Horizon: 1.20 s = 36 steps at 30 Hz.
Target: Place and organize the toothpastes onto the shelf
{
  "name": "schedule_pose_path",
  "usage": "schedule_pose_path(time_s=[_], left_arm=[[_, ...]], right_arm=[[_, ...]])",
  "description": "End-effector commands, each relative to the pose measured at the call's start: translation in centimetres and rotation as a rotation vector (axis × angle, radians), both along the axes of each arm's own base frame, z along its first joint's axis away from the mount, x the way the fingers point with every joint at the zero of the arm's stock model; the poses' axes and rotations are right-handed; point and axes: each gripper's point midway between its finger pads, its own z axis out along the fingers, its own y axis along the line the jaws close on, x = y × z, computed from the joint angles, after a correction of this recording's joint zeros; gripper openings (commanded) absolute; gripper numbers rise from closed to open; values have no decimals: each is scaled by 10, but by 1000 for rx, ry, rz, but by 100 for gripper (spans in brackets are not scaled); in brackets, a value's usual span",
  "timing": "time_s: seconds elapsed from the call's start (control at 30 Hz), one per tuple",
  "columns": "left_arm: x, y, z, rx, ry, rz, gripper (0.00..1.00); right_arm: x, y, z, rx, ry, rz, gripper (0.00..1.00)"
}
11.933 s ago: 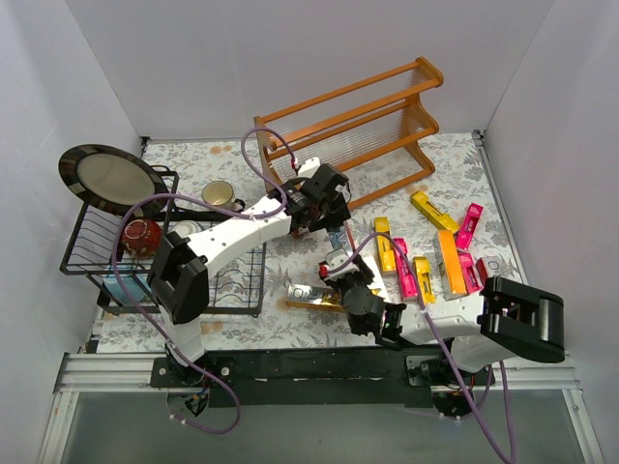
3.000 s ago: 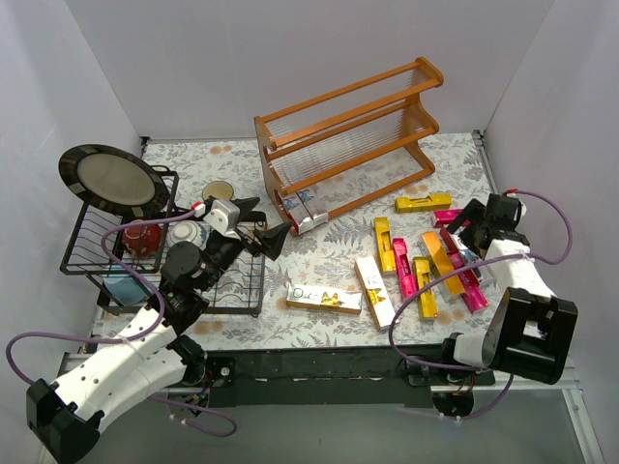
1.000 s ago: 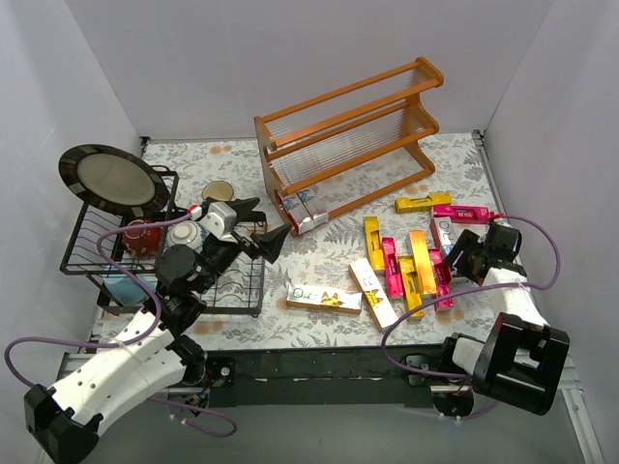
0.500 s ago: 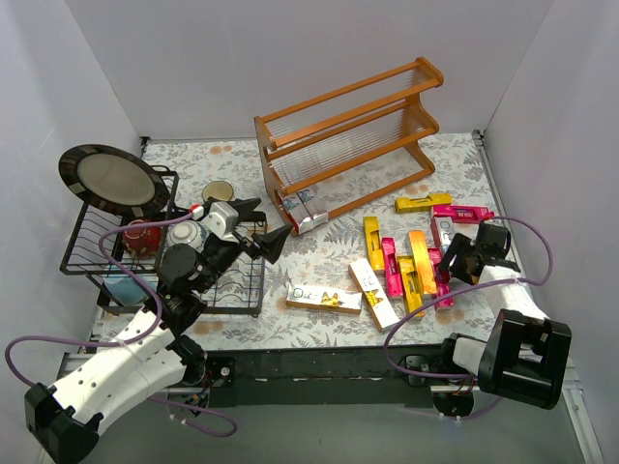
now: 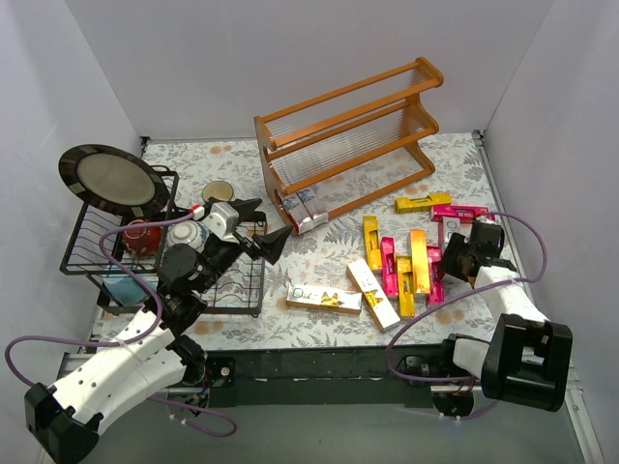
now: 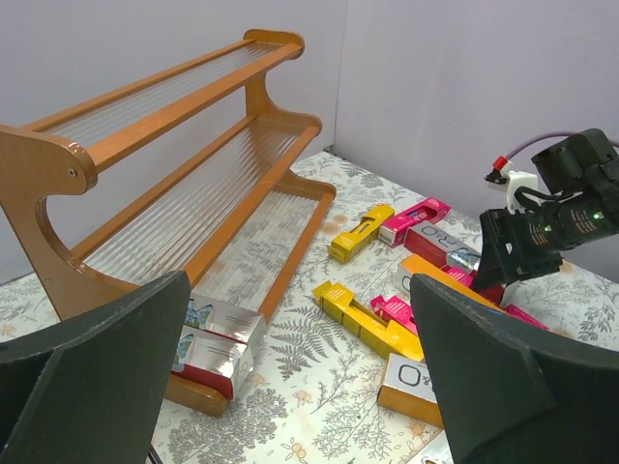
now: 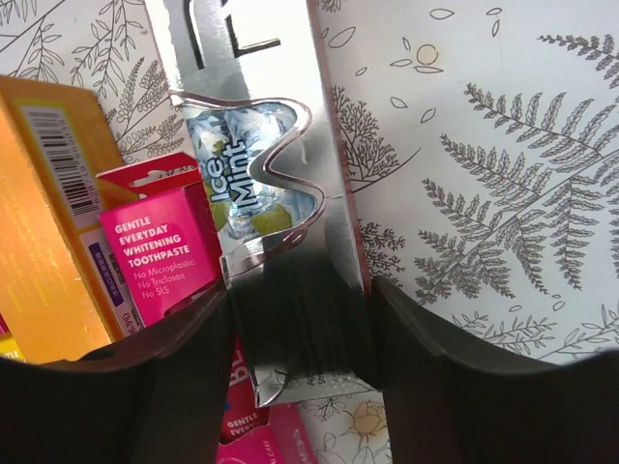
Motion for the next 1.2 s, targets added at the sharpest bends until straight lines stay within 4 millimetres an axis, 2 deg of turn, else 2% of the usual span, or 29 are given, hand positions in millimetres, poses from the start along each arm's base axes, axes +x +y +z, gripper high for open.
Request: schedule_pose_path(time_s=[0.0, 0.1, 0.2, 0.33, 0.5, 0.57, 0.73, 0.83, 1.0, 1.07, 1.17], left_arm=[[-5, -2, 14, -7, -34, -21, 98], [-4, -2, 14, -6, -35, -21, 98], [-4, -3, 13, -3, -34, -20, 98], [-3, -3, 12, -2, -31, -17, 98], [-3, -3, 11, 1, -30, -18, 98], [-2, -3, 11, 2, -28, -17, 98], [-2, -4, 10, 5, -25, -17, 98], [0, -5, 6, 12, -17, -15, 98], [1, -5, 5, 14, -15, -17, 98], [0, -5, 7, 13, -18, -15, 98], [-1, -5, 8, 10, -21, -17, 98]], right_arm=[[4, -1, 19, -22, -71, -7, 53], [3, -2, 27, -27, -100, -18, 47], [0, -3, 32, -30, -115, -29, 45], [-2, -4, 49, -35, -161, -48, 45], [-12, -14, 60, -68, -174, -126, 45], [-11, -13, 58, -67, -185, -122, 45], [-9, 2, 31, 12, -94, -69, 47], [-10, 1, 16, 23, -51, -86, 49], [-18, -6, 1, 9, 42, -151, 68], [-26, -13, 0, -26, 74, -178, 72], [-30, -17, 1, -45, 73, -196, 72]])
